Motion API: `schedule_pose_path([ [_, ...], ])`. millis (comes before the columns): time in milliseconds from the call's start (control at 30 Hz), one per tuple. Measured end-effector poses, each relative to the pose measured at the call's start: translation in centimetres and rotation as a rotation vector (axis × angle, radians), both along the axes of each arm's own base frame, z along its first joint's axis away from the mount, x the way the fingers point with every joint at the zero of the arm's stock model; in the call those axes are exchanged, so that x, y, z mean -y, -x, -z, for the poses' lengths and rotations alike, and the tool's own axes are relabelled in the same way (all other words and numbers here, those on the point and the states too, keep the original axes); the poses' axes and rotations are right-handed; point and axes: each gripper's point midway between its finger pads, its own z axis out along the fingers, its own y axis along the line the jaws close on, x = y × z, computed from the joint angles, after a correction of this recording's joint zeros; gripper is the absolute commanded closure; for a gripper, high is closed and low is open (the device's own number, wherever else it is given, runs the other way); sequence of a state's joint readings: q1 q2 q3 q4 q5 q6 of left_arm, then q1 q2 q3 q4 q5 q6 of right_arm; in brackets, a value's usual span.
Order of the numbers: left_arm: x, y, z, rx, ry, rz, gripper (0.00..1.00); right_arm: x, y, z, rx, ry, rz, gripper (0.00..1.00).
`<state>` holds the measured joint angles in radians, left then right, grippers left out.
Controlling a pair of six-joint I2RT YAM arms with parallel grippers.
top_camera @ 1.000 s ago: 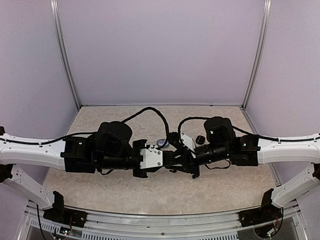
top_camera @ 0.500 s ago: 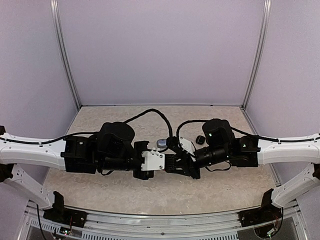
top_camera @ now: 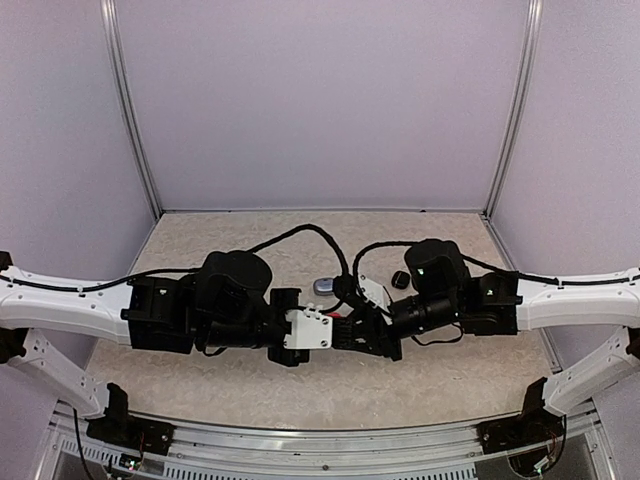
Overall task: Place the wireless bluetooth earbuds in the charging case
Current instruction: Adjust the left earbud in the left side groove of the charging case.
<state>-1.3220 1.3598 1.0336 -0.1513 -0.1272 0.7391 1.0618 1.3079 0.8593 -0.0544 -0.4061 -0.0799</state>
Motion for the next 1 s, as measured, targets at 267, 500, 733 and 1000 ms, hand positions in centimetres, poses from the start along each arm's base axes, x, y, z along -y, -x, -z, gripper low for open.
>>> schedule_pose_path([
  [267,0.2,0.0,-0.7,0.013,0.043,-0.002,1.0,0.8,-0.4,-0.9,-0.025,-0.04,0.024,1.0],
  [500,-1.0,3.1,4.0,-0.042,-0.093,0.085,1.0,1.7,-3.3,-4.8,0.023,-0.166,0.126,1.0],
  [733,-1.1,3.1,4.2,-0.063,-0.094,0.085,1.0,1.8,-3.2,-5.1,0.024,-0.19,0.132,1.0],
  [1000,-3.9,-0.2,6.1,-0.238,-0.007,-0.031,0.98,3.0,-2.5,-4.6,0.059,-0.209,0.124,1.0],
])
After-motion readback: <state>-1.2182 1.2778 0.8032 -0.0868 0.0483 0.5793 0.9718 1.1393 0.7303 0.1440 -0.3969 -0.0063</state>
